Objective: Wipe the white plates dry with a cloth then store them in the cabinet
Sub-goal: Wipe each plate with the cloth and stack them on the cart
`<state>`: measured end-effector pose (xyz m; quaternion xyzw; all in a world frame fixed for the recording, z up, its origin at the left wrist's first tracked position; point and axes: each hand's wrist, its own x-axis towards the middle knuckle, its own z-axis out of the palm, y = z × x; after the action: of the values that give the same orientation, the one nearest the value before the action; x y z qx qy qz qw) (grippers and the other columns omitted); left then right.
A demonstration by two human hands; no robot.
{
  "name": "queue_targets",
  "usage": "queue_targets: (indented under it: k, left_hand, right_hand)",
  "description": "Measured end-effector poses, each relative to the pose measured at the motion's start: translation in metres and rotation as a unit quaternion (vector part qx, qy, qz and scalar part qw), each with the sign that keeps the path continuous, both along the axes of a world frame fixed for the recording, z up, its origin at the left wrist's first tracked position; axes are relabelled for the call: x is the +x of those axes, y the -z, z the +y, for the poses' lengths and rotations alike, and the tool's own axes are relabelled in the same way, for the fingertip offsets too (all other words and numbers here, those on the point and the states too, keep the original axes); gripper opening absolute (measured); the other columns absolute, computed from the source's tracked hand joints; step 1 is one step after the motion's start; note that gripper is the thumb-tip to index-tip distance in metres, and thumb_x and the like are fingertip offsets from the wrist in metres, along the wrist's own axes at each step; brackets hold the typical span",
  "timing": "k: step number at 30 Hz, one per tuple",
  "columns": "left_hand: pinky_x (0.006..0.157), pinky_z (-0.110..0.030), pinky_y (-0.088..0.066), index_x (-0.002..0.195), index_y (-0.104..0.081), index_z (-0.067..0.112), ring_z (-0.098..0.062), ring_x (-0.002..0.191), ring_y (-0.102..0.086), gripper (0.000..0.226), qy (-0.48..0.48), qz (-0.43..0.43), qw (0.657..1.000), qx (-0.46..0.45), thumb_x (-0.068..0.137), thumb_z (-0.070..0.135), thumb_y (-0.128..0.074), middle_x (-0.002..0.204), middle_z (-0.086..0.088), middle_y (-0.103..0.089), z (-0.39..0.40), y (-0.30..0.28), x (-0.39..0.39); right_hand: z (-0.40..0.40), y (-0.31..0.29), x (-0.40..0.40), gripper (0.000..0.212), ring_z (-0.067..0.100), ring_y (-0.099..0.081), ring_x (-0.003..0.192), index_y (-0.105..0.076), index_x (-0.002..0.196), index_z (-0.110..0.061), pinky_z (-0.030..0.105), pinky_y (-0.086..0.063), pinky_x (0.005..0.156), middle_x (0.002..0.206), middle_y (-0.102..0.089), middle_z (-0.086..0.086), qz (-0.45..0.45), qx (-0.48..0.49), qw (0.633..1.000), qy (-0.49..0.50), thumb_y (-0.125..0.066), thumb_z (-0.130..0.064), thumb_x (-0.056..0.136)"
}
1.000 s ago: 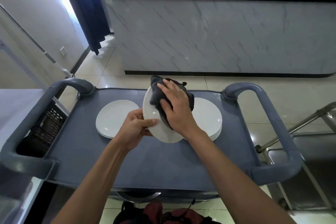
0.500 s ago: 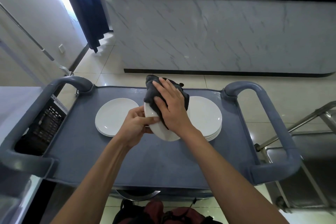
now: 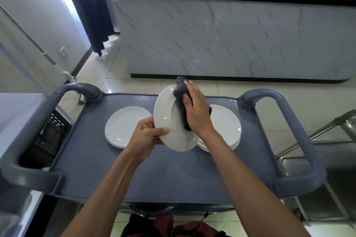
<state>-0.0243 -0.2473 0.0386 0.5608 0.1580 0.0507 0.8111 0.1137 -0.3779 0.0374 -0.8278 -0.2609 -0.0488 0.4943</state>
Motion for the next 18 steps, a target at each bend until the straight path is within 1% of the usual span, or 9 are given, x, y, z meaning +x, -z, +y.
queue_targets:
  k: [5, 7, 8, 9, 11, 12, 14, 16, 18]
  left_hand:
    - [0.059, -0.035, -0.057, 0.107, -0.07, -0.001, -0.03, 0.085, -0.07, 0.037, 0.007, -0.017, 1.0, -0.024, 0.07, -0.001, -0.071, 0.099, -0.019, -0.073, 0.017, -0.004, 0.003]
    - [0.053, -0.03, -0.054, 0.104, -0.069, 0.0, -0.027, 0.078, -0.069, 0.036, 0.011, -0.022, 0.999, -0.028, 0.069, -0.007, -0.072, 0.092, -0.015, -0.073, 0.022, -0.009, 0.004]
    - [0.052, -0.03, -0.053, 0.102, -0.069, 0.001, -0.026, 0.076, -0.068, 0.034, 0.008, -0.025, 0.999, -0.032, 0.069, -0.007, -0.071, 0.09, -0.014, -0.073, 0.026, -0.011, 0.004]
    - [0.053, -0.032, -0.055, 0.099, -0.07, 0.002, -0.027, 0.078, -0.069, 0.03, 0.004, -0.028, 0.999, -0.038, 0.071, -0.006, -0.069, 0.09, -0.013, -0.074, 0.03, -0.012, 0.005]
    - [0.065, -0.041, -0.057, 0.094, -0.074, 0.006, -0.031, 0.084, -0.069, 0.027, -0.004, -0.034, 0.998, -0.051, 0.07, -0.005, -0.072, 0.095, -0.014, -0.075, 0.042, -0.013, 0.008]
    - [0.073, -0.046, -0.053, 0.093, -0.077, 0.009, -0.033, 0.088, -0.068, 0.026, -0.003, -0.033, 0.998, -0.053, 0.07, -0.004, -0.074, 0.097, -0.014, -0.075, 0.048, -0.013, 0.01]
    - [0.082, -0.053, -0.045, 0.091, -0.08, 0.014, -0.034, 0.09, -0.066, 0.027, -0.003, -0.026, 0.998, -0.056, 0.07, -0.002, -0.074, 0.098, -0.013, -0.075, 0.058, -0.015, 0.013]
    - [0.086, -0.056, -0.043, 0.091, -0.08, 0.014, -0.033, 0.088, -0.068, 0.025, -0.001, -0.021, 0.998, -0.065, 0.073, 0.0, -0.071, 0.099, -0.014, -0.075, 0.065, -0.017, 0.017]
    - [0.09, -0.057, -0.046, 0.097, -0.078, 0.011, -0.032, 0.09, -0.069, 0.027, 0.0, -0.016, 0.997, -0.076, 0.074, 0.001, -0.069, 0.103, -0.016, -0.074, 0.07, -0.019, 0.02]
  right_hand:
    - [0.003, 0.002, -0.001, 0.054, 0.01, -0.025, 0.148, -0.037, 0.153, -0.023, 0.031, -0.02, 0.121, 0.16, -0.033, -0.003, 0.007, -0.002, 1.0, 0.017, -0.038, -0.037, 0.1]
    - [0.007, 0.003, -0.003, 0.055, 0.011, -0.022, 0.149, -0.034, 0.154, -0.027, 0.029, -0.019, 0.12, 0.162, -0.028, -0.003, 0.007, -0.007, 0.999, 0.033, -0.039, -0.037, 0.101]
    - [0.008, 0.004, -0.003, 0.055, 0.012, -0.021, 0.149, -0.032, 0.155, -0.028, 0.029, -0.019, 0.12, 0.163, -0.026, -0.002, 0.01, -0.007, 0.999, 0.042, -0.04, -0.036, 0.101]
    - [0.01, 0.005, -0.005, 0.055, 0.014, -0.022, 0.149, -0.031, 0.155, -0.029, 0.031, -0.019, 0.12, 0.164, -0.025, -0.001, 0.015, -0.006, 0.999, 0.051, -0.042, -0.035, 0.102]
    - [0.015, 0.007, -0.01, 0.054, 0.018, -0.025, 0.147, -0.03, 0.155, -0.029, 0.034, -0.021, 0.119, 0.163, -0.025, 0.0, 0.027, -0.002, 0.997, 0.068, -0.045, -0.031, 0.103]
    - [0.019, 0.008, -0.013, 0.055, 0.02, -0.026, 0.146, -0.03, 0.155, -0.029, 0.034, -0.022, 0.119, 0.163, -0.026, 0.001, 0.03, 0.001, 0.997, 0.074, -0.046, -0.03, 0.103]
    - [0.026, 0.009, -0.019, 0.057, 0.02, -0.027, 0.145, -0.03, 0.155, -0.028, 0.034, -0.022, 0.118, 0.162, -0.027, 0.001, 0.029, 0.002, 0.996, 0.089, -0.045, -0.033, 0.101]
    - [0.034, 0.007, -0.024, 0.058, 0.02, -0.028, 0.145, -0.032, 0.155, -0.027, 0.035, -0.024, 0.118, 0.162, -0.027, 0.002, 0.019, 0.0, 0.994, 0.106, -0.043, -0.037, 0.098]
    - [0.042, 0.006, -0.029, 0.058, 0.021, -0.027, 0.146, -0.033, 0.154, -0.027, 0.037, -0.024, 0.119, 0.163, -0.027, 0.003, 0.0, -0.014, 0.992, 0.122, -0.042, -0.039, 0.099]
